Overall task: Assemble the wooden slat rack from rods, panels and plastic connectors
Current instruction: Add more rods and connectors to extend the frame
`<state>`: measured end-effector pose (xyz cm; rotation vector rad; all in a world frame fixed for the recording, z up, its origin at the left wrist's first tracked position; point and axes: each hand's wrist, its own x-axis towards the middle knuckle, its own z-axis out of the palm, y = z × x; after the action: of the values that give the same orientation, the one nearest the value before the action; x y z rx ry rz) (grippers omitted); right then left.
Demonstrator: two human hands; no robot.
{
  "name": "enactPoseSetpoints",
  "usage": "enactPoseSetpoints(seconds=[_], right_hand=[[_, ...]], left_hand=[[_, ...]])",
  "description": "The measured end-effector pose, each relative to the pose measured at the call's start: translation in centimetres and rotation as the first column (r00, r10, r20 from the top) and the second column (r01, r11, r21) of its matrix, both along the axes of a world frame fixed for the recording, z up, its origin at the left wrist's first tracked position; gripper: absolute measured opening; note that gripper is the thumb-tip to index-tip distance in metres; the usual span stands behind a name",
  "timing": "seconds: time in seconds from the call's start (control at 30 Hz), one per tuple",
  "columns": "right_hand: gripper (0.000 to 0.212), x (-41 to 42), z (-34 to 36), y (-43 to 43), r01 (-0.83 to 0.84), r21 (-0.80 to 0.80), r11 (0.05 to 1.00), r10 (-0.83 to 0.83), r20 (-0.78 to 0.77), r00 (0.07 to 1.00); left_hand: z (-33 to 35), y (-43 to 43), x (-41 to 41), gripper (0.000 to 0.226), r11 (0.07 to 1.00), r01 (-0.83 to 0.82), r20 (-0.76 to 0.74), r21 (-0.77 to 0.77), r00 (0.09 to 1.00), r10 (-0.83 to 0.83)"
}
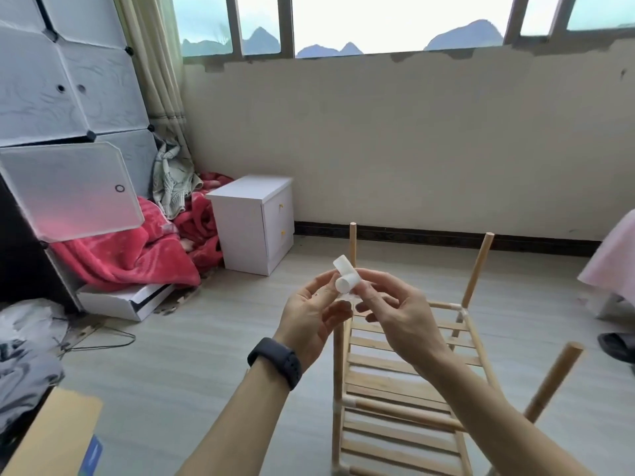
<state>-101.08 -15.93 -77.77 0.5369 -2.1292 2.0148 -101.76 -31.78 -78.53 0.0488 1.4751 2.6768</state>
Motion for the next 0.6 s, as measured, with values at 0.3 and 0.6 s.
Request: enactPoseSetpoints(seconds=[0.3, 0.6], right_hand=[[0.057, -0.6, -1.0, 0.1, -0.050, 0.108, 0.993, 0.045, 0.049, 0.998], [0.042, -0.9, -1.4, -0.8, -0.092, -0.065, 0.994, 0.104, 0.210, 0.972]], left_hand=[[-0.7, -0.3, -0.3, 0.054, 0.920, -0.174, -0.029, -0.350, 0.984, 0.175], [-0.8, -0.9, -0.8, 0.058, 0.811, -0.310, -0.078, -0.496, 0.946, 0.314]])
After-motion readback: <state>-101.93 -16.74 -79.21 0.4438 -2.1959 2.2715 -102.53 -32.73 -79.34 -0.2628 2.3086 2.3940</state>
